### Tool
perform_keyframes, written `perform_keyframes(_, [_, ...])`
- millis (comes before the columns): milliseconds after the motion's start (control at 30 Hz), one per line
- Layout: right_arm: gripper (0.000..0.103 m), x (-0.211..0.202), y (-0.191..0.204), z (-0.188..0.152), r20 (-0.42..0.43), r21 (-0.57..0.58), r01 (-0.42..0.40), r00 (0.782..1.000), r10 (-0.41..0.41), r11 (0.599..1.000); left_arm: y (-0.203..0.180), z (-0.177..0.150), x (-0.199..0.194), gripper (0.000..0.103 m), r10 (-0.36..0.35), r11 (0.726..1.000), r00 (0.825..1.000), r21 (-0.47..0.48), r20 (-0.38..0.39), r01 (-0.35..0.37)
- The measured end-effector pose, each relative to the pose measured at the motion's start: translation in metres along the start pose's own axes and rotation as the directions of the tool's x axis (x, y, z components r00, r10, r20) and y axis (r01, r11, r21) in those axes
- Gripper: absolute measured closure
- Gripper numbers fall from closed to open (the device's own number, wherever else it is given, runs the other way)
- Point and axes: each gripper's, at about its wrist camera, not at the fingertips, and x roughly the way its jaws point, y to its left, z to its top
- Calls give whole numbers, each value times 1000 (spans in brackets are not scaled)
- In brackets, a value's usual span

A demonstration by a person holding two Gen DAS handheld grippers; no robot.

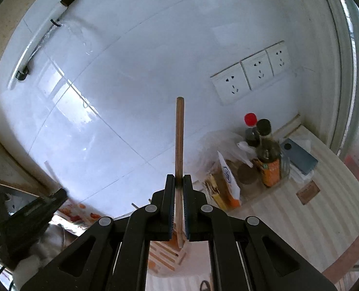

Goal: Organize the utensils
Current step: 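Lift both chopsticks and carry them over the cream utensil holder, then open both tools to drop the chopsticks into the holder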

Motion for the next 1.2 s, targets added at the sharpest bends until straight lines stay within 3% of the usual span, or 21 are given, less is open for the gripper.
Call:
perform_keyframes(300, [96,56,6,-18,-37,-24,47,998,-48,999,-13,-16,66,99,56,989,998,138,-27,-51])
perform_keyframes(467, [96,70,7,-28,-64,-48,54,996,-57,997,-19,-27,74,97,72,972,995,228,-67,-55])
perform_keyframes(567, [96,79,4,-32,-142,-49,21,990,-28,999,-21,-30,57,92,78,965,992,257,-100,-50])
perform_keyframes(633, [88,79,1,-34,-183,-42,1,983,-9,999,-18,-28,37,77,82,968,993,246,-89,-58])
perform_keyframes(667, [81,76,-2,-34,-190,-39,-6,982,-1,999,-16,-26,28,53,87,968,993,243,-78,-66])
perform_keyframes(700, [61,72,-3,-33,-189,-36,-3,982,-3,999,-12,-24,15,28,98,969,994,235,-58,-82])
perform_keyframes(733, [52,67,-6,-32,-183,-28,-2,983,-4,1000,-8,-23,2,22,107,970,994,222,-37,-97])
perform_keyframes(833, [51,47,-14,-28,-166,-27,18,986,-22,999,10,-26,-33,18,119,976,993,186,-3,-116])
perform_keyframes(900, [48,34,-21,-30,-163,-24,27,986,-30,999,19,-34,-45,0,144,973,990,183,-4,-141])
perform_keyframes(1000, [44,27,-36,-38,-187,-27,77,979,-81,997,34,-59,-57,0,205,960,979,199,-13,-198])
perform_keyframes(1100, [43,29,-57,-59,-246,-44,143,958,-149,989,48,-100,-53,0,251,948,965,223,-78,-228])
perform_keyframes(1200, [43,41,-82,-93,-342,-60,186,919,-196,981,58,-153,-34,0,295,934,939,261,-179,-244])
